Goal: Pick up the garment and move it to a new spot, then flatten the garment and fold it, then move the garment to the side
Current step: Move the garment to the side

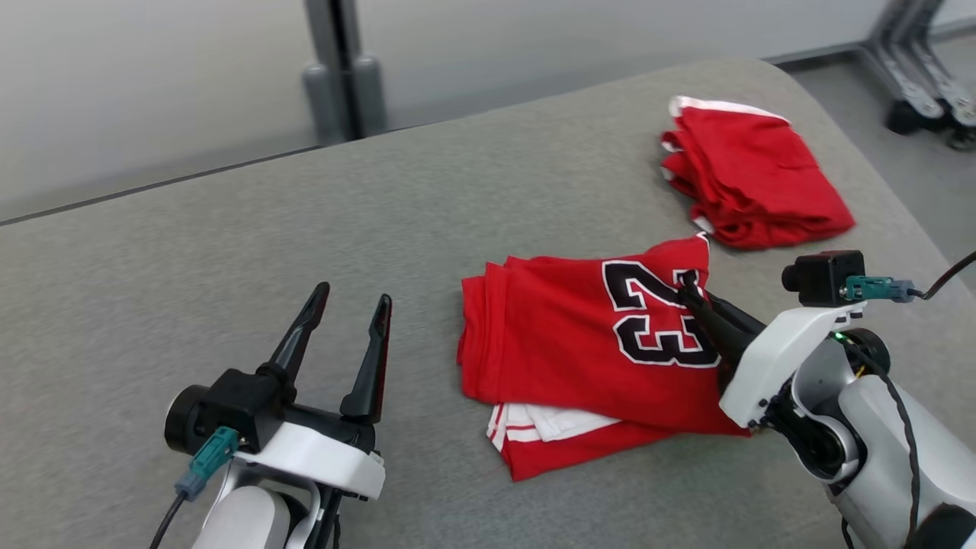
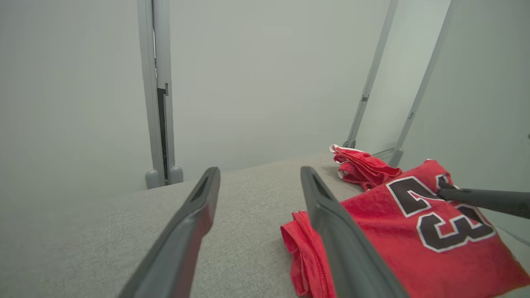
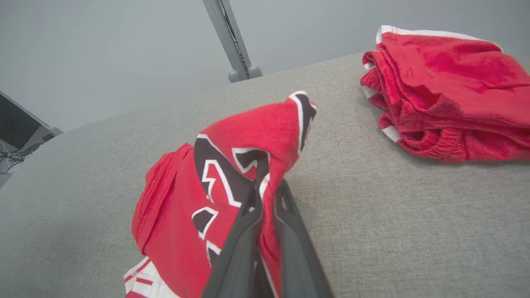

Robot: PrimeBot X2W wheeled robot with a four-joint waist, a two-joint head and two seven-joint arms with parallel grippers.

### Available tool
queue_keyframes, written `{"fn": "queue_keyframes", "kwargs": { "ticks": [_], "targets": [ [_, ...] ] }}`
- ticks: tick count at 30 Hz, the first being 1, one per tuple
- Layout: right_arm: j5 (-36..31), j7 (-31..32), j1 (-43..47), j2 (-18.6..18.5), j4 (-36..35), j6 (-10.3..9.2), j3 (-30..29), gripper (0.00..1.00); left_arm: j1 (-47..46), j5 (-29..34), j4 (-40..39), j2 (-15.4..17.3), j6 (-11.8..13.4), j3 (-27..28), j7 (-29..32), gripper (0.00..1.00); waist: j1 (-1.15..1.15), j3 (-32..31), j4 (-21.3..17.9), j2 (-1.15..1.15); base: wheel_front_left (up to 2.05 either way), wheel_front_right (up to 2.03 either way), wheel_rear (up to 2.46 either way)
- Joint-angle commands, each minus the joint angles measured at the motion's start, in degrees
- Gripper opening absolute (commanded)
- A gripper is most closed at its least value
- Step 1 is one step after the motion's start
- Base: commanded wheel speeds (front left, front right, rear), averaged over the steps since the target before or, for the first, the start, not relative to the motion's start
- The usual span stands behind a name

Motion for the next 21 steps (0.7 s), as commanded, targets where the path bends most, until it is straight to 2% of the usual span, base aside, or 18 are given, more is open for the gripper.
{"fn": "queue_keyframes", "kwargs": {
  "ticks": [1, 6, 11, 21],
  "targets": [
    [0.93, -1.25, -1.37, 0.25, 0.16, 0.0, 0.69, 0.0, -1.11, 0.5, 0.49, 0.24, -0.09, -0.2, 0.02, 1.0, 0.0, 2.24, -4.92, 0.0, 0.0, 0.0, 0.0],
    [1.95, -3.71, -4.88, 0.04, 0.79, 0.0, 3.67, 0.0, -2.22, 1.0, 0.57, 1.0, 0.38, -0.18, 0.51, 1.0, 0.0, 4.25, -7.35, 0.0, 0.0, 0.0, 0.0],
    [2.77, -5.74, -11.3, -1.55, 2.19, 0.0, 6.77, 0.0, -3.64, 1.6, 0.1, 1.65, 0.12, -0.94, 1.68, 1.0, 0.0, 7.39, -7.07, 0.0, 0.0, 0.0, 0.0],
    [6.78, -7.47, -26.88, -10.27, 6.45, 0.0, 9.44, 0.0, -7.16, 3.42, -0.98, 2.24, 0.61, -2.4, 3.39, 1.0, 0.0, 16.76, -2.39, 0.0, 0.0, 0.0, 0.0]
  ]
}}
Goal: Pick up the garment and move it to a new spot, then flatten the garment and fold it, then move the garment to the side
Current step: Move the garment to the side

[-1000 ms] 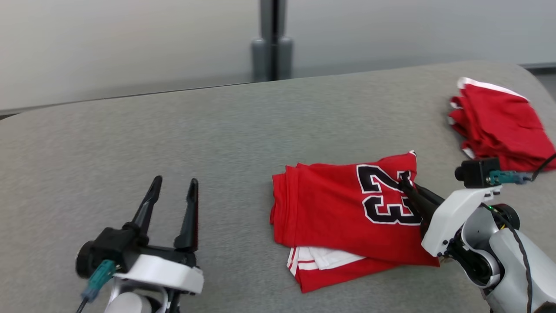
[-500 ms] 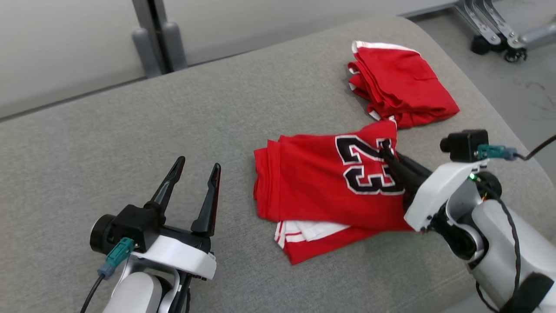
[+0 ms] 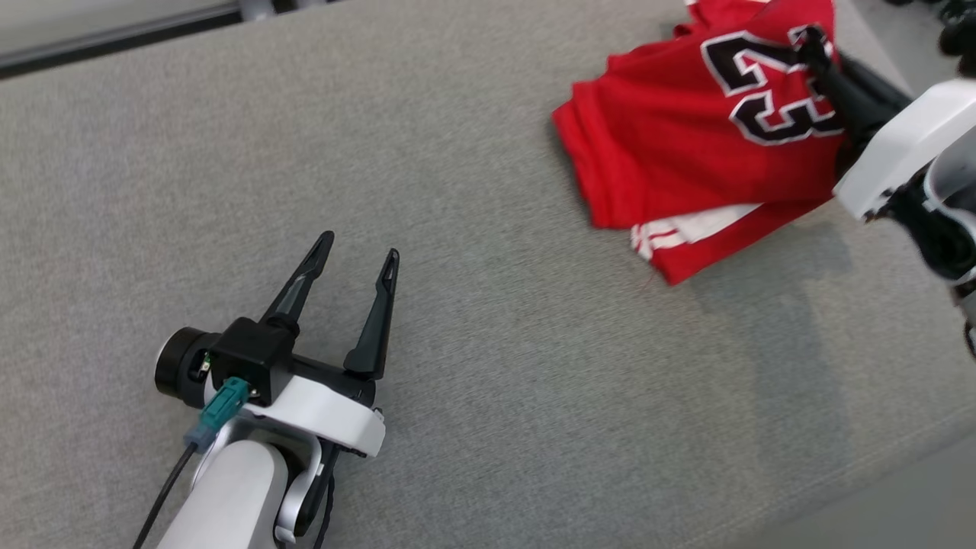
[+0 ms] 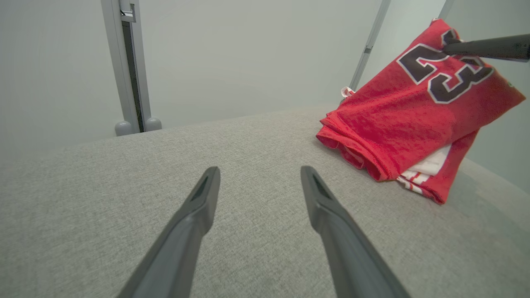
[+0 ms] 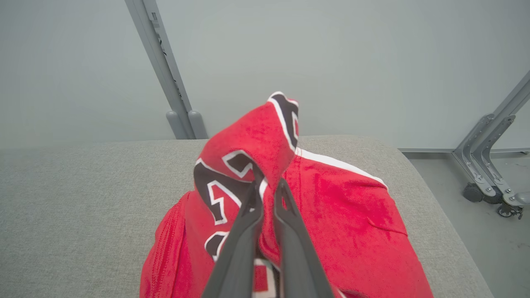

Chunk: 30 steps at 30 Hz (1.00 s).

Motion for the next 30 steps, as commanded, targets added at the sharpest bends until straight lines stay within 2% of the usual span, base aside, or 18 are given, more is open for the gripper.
{"fn": "queue_keyframes", "kwargs": {
  "ticks": [1, 10, 11, 13, 15, 17, 18, 19, 20, 26, 30],
  "targets": [
    [1.38, -0.71, -2.35, -1.19, 0.57, -0.01, 0.45, 0.0, -1.41, 0.59, -0.04, 0.27, 0.22, -0.16, 0.12, 1.0, 0.0, 3.86, 2.76, 0.0, 0.0, 0.0, 0.0],
    [4.28, -1.15, -9.41, -8.58, 4.87, -0.02, 3.33, 0.0, -3.07, 1.79, -0.62, 0.97, 0.6, -1.04, 1.23, 1.0, 0.0, 8.84, 4.52, 0.0, 0.0, 0.0, 0.0],
    [3.67, -0.87, -10.68, -10.62, 7.55, -0.03, 4.13, 0.0, -3.56, 2.05, -0.98, 1.11, 0.73, -1.3, 1.54, 1.0, 0.0, 10.01, 4.99, 0.0, 0.0, 0.0, 0.0],
    [2.47, -0.59, -12.2, -11.96, 11.43, -0.02, 4.8, 0.0, -4.23, 2.33, -1.28, 1.15, 0.81, -1.65, 2.03, 1.0, 0.0, 11.1, 5.51, 0.0, 0.0, 0.0, 0.0],
    [0.13, -0.77, -14.01, -12.48, 15.74, -0.02, 5.6, 0.0, -4.55, 2.48, -1.45, 1.22, 1.14, -1.71, 2.38, 1.0, 0.0, 12.14, 6.02, 0.0, 0.0, 0.0, 0.0],
    [-1.94, -1.24, -15.66, -11.35, 20.27, -0.02, 6.05, 0.0, -4.7, 2.64, -1.44, 1.56, 1.39, -1.53, 2.54, 1.0, 0.0, 12.82, 6.32, 0.0, 0.0, 0.0, 0.0],
    [-2.96, -1.97, -16.58, -10.56, 22.22, -0.02, 6.24, 0.25, -4.69, 2.64, -1.38, 1.71, 1.56, -1.43, 2.56, 1.0, 0.0, 13.02, 6.41, 0.0, 0.0, 0.0, 0.0],
    [-3.49, -2.8, -17.36, -9.7, 24.14, -0.02, 6.14, 0.79, -4.57, 2.62, -1.28, 1.84, 1.59, -1.37, 2.56, 1.0, 0.0, 13.16, 6.48, 0.0, 0.0, 0.0, 0.0],
    [-4.09, -3.79, -18.01, -8.8, 26.05, -0.02, 5.95, 1.0, -4.46, 2.57, -1.15, 1.92, 1.66, -1.37, 2.54, 1.0, 0.0, 13.22, 6.57, 0.0, 0.0, 0.0, 0.0],
    [-8.73, -14.23, -21.26, -4.05, 35.22, -0.02, 5.43, 1.0, -5.23, 1.71, -0.14, 1.68, 1.76, -1.16, 1.71, 1.0, 0.0, 12.01, 7.27, 0.0, 0.0, 0.0, 0.0],
    [-10.86, -18.71, -21.48, -1.81, 37.43, -0.02, 5.41, 1.0, -4.49, 0.79, 0.84, 1.21, 1.74, -0.62, -0.24, 1.0, 0.0, 8.72, 7.47, 0.0, 0.0, 0.0, 0.0]
  ]
}}
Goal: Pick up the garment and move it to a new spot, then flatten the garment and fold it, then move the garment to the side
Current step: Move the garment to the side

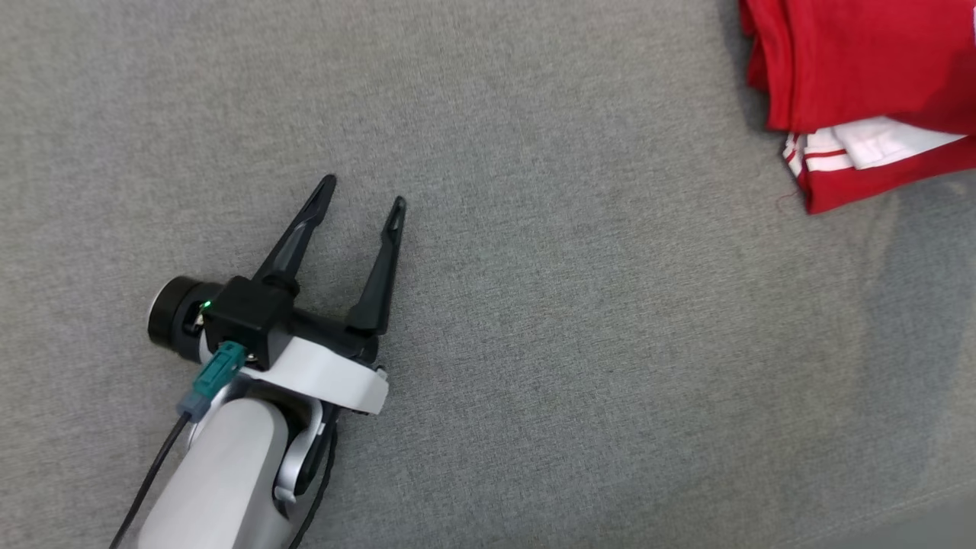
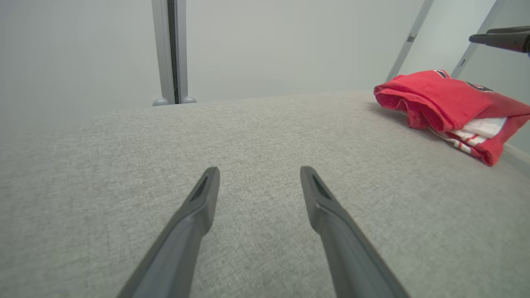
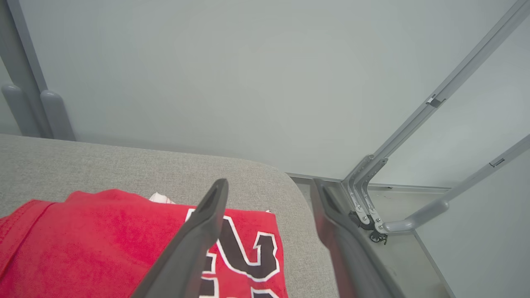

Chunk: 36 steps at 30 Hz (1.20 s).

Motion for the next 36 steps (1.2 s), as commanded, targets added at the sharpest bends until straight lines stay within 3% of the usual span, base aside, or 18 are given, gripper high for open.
{"fn": "queue_keyframes", "kwargs": {
  "ticks": [1, 6, 12, 15, 23, 30, 36],
  "targets": [
    [-0.37, -0.81, 0.26, 0.63, -0.59, -0.02, -0.27, 1.0, 1.45, -0.48, 1.38, 0.87, 0.36, 0.68, -0.44, 1.0, 0.0, -2.71, 0.14, 0.0, 0.0, 0.0, 0.0],
    [-2.11, -1.36, 4.04, 1.25, -7.86, -0.02, -2.75, 1.0, 3.29, -2.62, 2.62, 0.77, 1.06, 3.06, -2.88, 1.0, 0.0, -9.63, 0.18, 0.0, 0.0, 0.0, 0.0],
    [-5.27, -1.33, 15.14, 2.11, -22.08, -0.02, -11.48, 1.0, 7.34, -5.48, 2.99, 1.35, 2.26, 7.17, -4.2, 1.0, 0.0, -17.53, 0.52, 0.0, 0.0, 0.0, 0.0],
    [-7.79, -1.35, 22.68, 2.26, -29.28, -0.02, -15.69, 1.0, 9.37, -8.15, 2.46, 0.82, 1.71, 9.01, -4.58, 1.0, 0.0, -20.43, 1.12, 0.0, 0.0, 0.0, 0.0],
    [-13.6, -1.34, 40.68, 5.13, -41.35, -0.02, -25.47, 1.0, 14.16, -12.49, 1.95, 0.46, 1.79, 11.34, -4.14, 1.0, 0.0, -25.74, 3.03, 0.0, 0.0, 0.0, 0.0],
    [-16.88, -1.35, 55.86, 9.84, -49.45, -0.02, -32.99, 1.0, 17.88, -10.99, 3.99, 0.94, 3.74, 12.69, -4.85, 1.0, 0.0, -28.9, 4.95, 0.0, 0.0, 0.0, 0.0],
    [-19.27, -1.35, 63.57, 12.83, -54.49, -0.02, -35.46, 1.0, 20.31, -9.5, 5.46, 0.66, 4.24, 14.02, -5.2, 1.0, 0.0, -30.36, 5.34, 0.0, 0.0, 0.0, 0.0]
  ]
}}
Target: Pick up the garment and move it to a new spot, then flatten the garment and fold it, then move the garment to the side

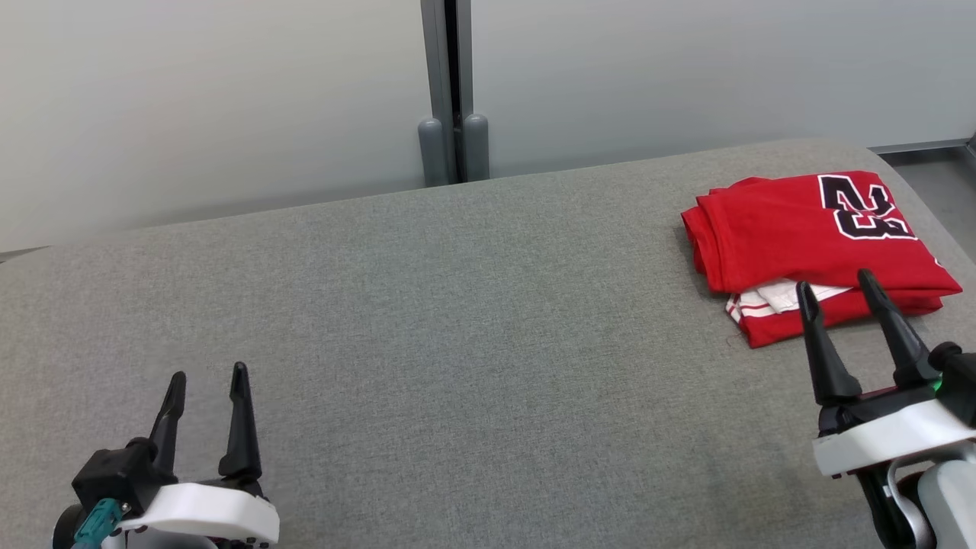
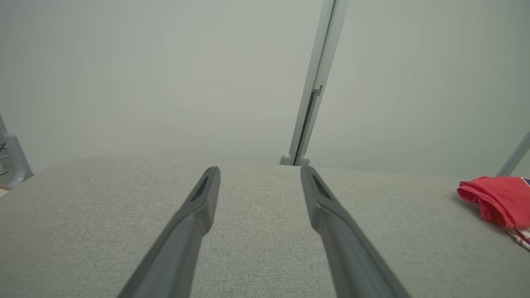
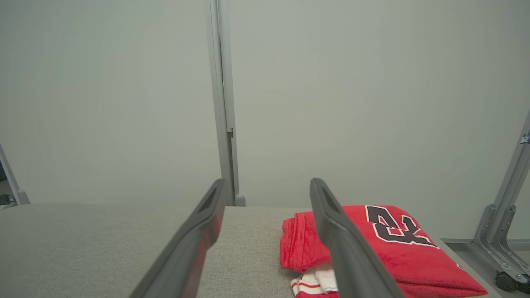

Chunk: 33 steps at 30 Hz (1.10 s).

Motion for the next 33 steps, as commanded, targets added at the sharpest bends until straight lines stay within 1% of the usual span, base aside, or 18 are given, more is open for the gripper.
{"fn": "queue_keyframes", "kwargs": {
  "ticks": [1, 7, 17, 18, 21, 33],
  "targets": [
    [-0.62, -0.3, 1.28, 0.43, -0.75, -0.02, -0.05, 1.0, 0.89, 0.4, 0.54, 0.22, 0.27, 0.75, -0.23, 1.0, 0.0, -0.47, 0.04, 0.0, 0.0, 0.0, 0.0],
    [-0.12, -0.08, 3.34, 1.6, -1.31, -0.02, -0.37, 1.0, 2.26, 1.56, 0.73, -0.21, -0.45, 2.5, -0.27, 1.0, 0.0, -1.28, 0.26, 0.0, 0.0, 0.0, 0.0],
    [0.22, 0.7, 3.23, 2.32, -0.54, -0.02, 0.23, 1.0, 2.82, 3.63, 0.76, -1.51, -1.51, 3.83, -0.28, 1.0, 0.0, -1.68, 0.46, 0.0, 0.0, 0.0, 0.0],
    [0.02, 0.6, 3.22, 2.33, -0.66, 0.0, 0.45, 0.0, 2.58, 3.36, 0.84, -1.64, -1.42, 3.6, -0.06, 0.0, 0.0, -1.69, 0.47, 0.0, 0.0, 0.0, 0.0],
    [0.0, 0.62, 4.37, 3.42, 0.5, 0.0, 0.89, 0.0, 3.14, 3.22, 2.38, -2.51, -1.39, 3.3, 0.29, 0.0, 0.0, -1.7, 0.48, 0.0, 0.0, 0.0, 0.0],
    [10.4, 3.55, 4.64, 5.41, 0.21, 0.0, -1.96, 0.0, 1.78, -7.14, 2.67, -3.32, -3.19, 5.09, 3.57, 0.0, 0.0, -1.67, 0.97, 0.0, 0.0, 0.0, 0.0]
  ]
}}
